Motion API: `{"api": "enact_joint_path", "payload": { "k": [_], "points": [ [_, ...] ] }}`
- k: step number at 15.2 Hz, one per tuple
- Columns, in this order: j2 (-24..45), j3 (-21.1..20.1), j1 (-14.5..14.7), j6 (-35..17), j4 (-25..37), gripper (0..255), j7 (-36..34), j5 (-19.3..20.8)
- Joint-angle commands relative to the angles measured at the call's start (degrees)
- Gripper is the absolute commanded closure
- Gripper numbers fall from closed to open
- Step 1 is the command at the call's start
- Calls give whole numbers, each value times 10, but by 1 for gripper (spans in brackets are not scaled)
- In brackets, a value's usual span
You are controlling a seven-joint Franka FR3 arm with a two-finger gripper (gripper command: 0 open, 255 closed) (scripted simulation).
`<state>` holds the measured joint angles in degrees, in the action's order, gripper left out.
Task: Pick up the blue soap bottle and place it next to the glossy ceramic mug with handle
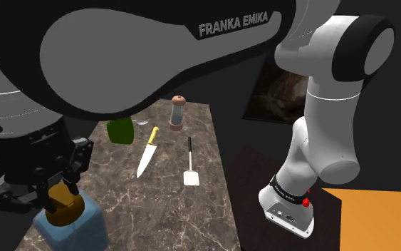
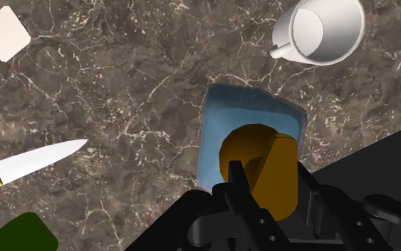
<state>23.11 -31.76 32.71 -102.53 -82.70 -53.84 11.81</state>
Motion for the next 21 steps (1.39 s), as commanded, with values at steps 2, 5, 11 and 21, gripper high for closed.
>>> {"api": "enact_joint_path", "payload": {
  "k": [2,5,11,21],
  "points": [
    [2,1,-2,-22,-19,255,-1,2],
    [5,3,-3,-43,-39,255,-3,4],
    [7,3,-4,-55,-48,255,-4,6],
    [4,2,-3,-37,-33,0,-2,3]
  ]
}}
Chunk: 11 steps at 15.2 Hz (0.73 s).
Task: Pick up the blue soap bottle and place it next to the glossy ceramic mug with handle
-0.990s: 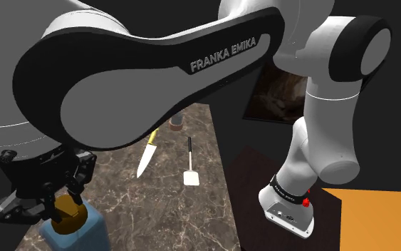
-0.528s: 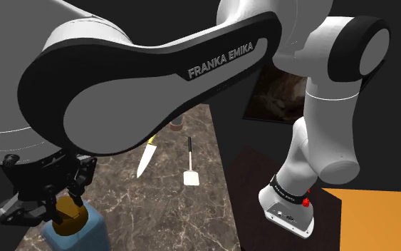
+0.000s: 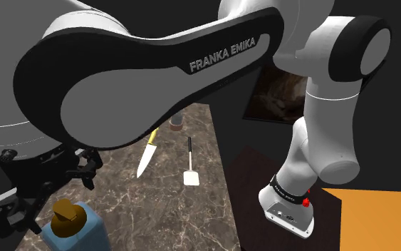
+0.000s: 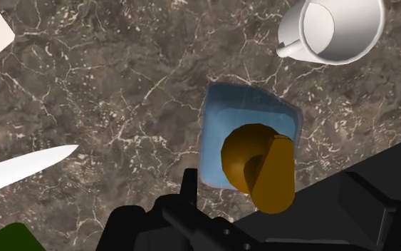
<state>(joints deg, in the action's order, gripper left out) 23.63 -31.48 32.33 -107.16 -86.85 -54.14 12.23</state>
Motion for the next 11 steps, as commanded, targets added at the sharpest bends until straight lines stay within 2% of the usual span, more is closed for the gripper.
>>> {"api": "enact_joint_path", "payload": {
  "k": [1,3,11],
  "points": [
    [-3,-2,2,27,25,0,2,-3],
    [-5,-3,5,61,57,0,4,-5],
    [-5,-3,5,61,57,0,4,-5]
  ]
}}
